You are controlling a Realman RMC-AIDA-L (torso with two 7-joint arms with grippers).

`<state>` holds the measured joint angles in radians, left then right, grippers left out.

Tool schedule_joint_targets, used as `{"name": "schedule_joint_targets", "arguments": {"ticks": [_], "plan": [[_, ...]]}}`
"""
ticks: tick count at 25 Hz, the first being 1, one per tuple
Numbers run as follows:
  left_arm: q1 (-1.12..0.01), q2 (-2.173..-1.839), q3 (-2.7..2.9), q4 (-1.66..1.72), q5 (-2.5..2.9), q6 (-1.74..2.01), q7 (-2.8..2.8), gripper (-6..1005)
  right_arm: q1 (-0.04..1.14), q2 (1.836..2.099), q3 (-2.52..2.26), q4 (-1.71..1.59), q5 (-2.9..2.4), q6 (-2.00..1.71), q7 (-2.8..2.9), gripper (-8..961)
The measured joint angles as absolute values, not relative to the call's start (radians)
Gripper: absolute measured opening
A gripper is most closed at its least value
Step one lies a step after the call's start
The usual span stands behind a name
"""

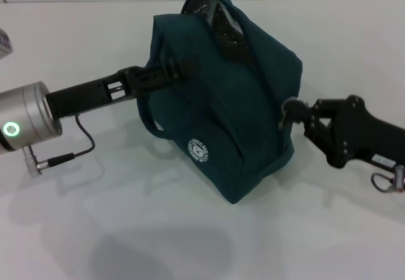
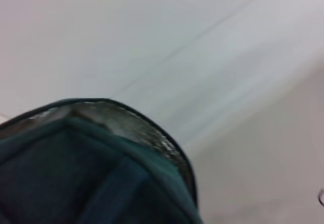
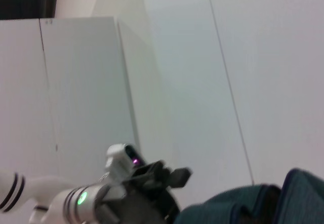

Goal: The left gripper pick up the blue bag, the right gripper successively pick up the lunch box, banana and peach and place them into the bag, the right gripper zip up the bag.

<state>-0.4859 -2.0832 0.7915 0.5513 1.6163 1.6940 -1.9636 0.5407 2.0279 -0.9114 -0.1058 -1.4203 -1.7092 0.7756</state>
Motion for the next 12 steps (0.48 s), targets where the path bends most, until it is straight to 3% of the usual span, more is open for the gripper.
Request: {"name": "schedule_joint_targets", "arguments": {"ticks": [1, 6, 12], "plan": [[-0.484, -2.083, 0.792, 0.551, 1.616, 1.708, -1.942, 654, 0.550, 2.028, -0.914, -0.096, -1.404, -1.712, 0.771, 23], [-0.460, -2.083, 0.791, 0.551, 1.613, 1.745, -1.846, 712, 0.593, 2.028, -0.908, -0.070, -1.374, -1.736, 0.754, 24], [-0.415, -2.084, 0.795, 0.551, 1.584, 1.781, -1.735, 711, 0.648, 2.028, -0.907, -0.058, -1.328, -1.746, 0.759, 26]]}}
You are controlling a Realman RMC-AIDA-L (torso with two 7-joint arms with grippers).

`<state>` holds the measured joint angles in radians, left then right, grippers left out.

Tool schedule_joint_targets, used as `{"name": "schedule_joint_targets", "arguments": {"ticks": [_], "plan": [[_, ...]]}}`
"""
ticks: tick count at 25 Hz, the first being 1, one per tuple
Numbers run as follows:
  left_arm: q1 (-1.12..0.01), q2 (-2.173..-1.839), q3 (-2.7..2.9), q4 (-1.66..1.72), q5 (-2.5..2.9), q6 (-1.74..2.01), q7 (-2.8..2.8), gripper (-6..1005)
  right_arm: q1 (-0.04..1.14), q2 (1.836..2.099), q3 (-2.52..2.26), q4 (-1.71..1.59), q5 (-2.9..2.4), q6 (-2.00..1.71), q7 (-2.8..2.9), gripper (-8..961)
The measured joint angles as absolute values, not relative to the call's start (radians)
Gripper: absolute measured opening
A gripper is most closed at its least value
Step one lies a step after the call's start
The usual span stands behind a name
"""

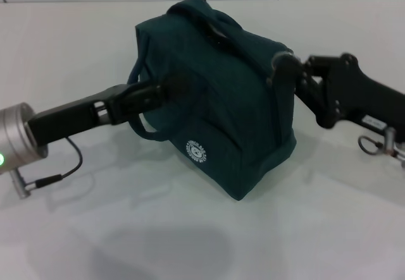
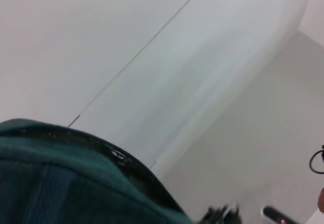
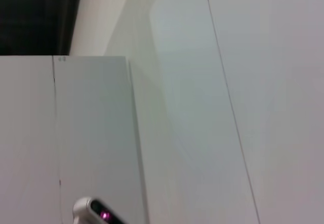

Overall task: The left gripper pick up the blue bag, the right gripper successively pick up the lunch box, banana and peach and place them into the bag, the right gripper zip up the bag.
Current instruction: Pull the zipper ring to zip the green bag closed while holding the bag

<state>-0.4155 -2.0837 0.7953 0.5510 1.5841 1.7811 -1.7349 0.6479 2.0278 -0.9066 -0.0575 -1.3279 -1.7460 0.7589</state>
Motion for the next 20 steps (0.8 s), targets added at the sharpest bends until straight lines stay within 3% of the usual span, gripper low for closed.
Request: {"name": "schedule_joint_targets", "arguments": {"ticks": [20], "plan": [[-0.254, -2.085, 0.788, 0.433, 1.480, 1.784, -1.273, 708, 0.865, 2.028, -0.890, 0.048, -1.307, -1.738, 0.788, 30]]}}
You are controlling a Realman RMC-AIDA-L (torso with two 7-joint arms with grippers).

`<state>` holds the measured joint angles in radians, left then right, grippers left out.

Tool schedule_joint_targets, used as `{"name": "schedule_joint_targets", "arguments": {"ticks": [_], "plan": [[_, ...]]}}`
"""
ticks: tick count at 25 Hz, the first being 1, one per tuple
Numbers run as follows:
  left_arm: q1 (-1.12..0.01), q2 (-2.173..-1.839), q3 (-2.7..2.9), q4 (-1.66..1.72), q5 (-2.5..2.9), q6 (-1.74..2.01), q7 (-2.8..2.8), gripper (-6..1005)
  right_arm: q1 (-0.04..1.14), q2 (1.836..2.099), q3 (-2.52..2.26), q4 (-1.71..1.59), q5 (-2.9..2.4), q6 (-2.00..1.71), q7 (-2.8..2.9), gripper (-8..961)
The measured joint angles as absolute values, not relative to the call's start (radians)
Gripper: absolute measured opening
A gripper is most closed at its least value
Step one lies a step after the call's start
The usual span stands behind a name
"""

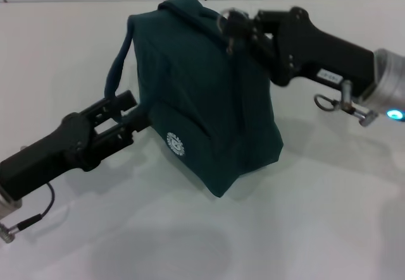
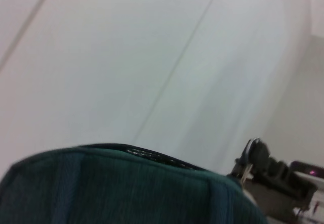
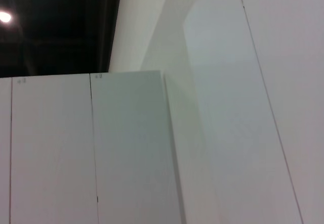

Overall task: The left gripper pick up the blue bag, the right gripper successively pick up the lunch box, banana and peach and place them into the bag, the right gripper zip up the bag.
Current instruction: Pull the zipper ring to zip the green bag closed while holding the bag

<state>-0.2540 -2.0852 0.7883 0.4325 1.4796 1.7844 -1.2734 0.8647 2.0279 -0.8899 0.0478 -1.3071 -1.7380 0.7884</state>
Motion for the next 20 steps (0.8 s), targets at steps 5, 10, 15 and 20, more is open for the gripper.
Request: {"name": "schedule_joint_targets", "arguments": {"ticks": [5, 10, 15, 20], "plan": [[-0.248, -2.086, 0.788, 0.396, 1.449, 1.783, -1.205, 707, 0.889, 2.028, -0.865, 0.046, -1.307, -1.727, 0.785, 31], [-0.247, -2.087, 0.788, 0.384, 1.442, 1.815, -1.197, 706, 0.912, 2.028, -0.865, 0.043, -1.306, -1.690, 0.788, 32], [-0.253, -2.088, 0.790, 0.371, 1.442, 1.849, -1.203, 705, 0.927, 2.028, -0.865, 0.046, -1.307, -1.678, 0.791, 33], [-0.251, -2.087, 0.803, 0.354, 1.457, 1.892, -1.220, 704, 0.936, 2.028, -0.866, 0.048, -1.311, -1.674, 0.789, 34]]}}
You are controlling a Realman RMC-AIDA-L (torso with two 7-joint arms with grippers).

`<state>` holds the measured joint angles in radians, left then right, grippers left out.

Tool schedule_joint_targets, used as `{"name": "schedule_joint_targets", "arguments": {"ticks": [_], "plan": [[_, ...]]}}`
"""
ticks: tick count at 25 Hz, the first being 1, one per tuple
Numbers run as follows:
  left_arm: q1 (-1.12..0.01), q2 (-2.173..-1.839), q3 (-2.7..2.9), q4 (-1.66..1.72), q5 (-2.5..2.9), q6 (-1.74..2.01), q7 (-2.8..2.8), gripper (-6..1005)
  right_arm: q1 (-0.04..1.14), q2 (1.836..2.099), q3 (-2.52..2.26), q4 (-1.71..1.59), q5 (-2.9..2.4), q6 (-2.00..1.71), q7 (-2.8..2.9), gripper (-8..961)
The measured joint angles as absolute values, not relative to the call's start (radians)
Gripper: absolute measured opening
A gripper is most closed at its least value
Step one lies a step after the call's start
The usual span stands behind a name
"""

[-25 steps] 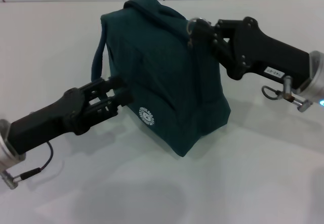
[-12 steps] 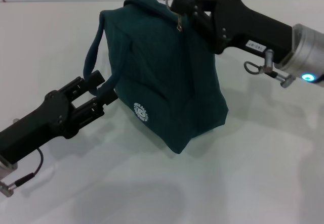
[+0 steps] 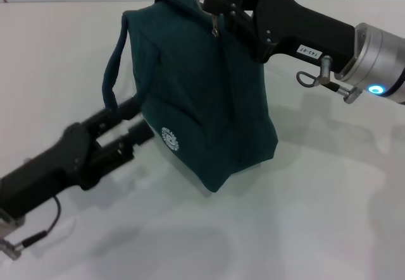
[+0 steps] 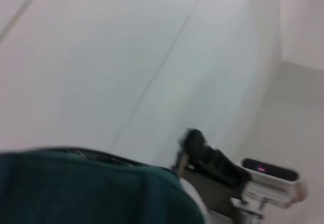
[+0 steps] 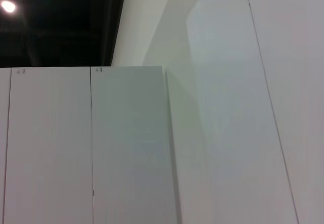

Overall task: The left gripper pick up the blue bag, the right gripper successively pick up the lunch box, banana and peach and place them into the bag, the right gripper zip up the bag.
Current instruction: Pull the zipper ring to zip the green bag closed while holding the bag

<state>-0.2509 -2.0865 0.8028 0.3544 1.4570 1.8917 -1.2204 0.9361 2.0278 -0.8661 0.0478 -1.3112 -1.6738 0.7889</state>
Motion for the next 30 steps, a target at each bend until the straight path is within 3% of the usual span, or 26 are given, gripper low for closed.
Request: {"name": "schedule_joint_targets", "arguments": {"ticks": [30], "plan": [[-0.415, -2.102, 0.830, 0.125, 1.383, 1.671, -0.964, 707, 0.967, 2.028, -0.865, 0.048, -1.307, -1.625, 0.783, 41]]}}
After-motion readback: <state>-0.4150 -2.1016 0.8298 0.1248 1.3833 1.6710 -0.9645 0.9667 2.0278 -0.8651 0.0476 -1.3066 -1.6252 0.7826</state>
